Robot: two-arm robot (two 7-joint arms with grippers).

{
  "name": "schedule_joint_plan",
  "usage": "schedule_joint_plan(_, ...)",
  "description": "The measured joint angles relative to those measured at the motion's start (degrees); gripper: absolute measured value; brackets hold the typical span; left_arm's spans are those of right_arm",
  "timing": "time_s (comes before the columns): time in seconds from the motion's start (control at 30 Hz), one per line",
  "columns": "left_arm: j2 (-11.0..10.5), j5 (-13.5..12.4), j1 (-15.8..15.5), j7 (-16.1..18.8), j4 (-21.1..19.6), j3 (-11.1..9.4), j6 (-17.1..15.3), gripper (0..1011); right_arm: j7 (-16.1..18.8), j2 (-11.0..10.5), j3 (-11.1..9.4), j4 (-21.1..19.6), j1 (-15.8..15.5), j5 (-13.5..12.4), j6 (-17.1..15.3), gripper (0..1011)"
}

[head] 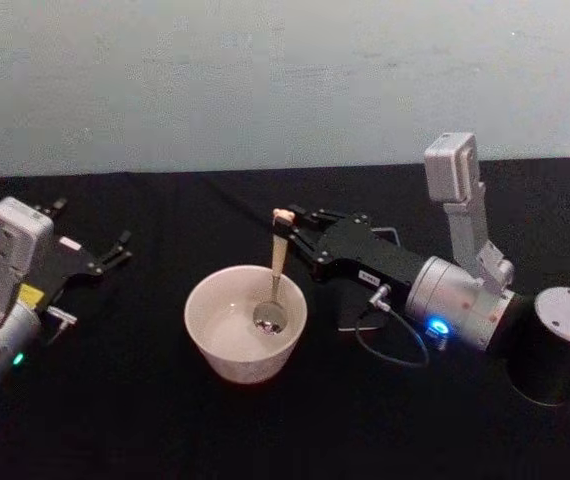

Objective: Pick up the stirring spoon with one hand, stir inside the cup, then place it back in its original position.

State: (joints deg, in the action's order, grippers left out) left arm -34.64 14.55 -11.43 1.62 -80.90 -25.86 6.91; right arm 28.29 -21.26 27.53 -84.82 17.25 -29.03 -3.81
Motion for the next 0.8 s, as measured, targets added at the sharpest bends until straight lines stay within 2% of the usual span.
schedule_joint_plan(0.8,0.0,0.0,0.0,0.0,0.0,0.0,0.0,1001,-3.7,0.3,-1.5,-2.5,-1.3,-2.9,-1.7,211)
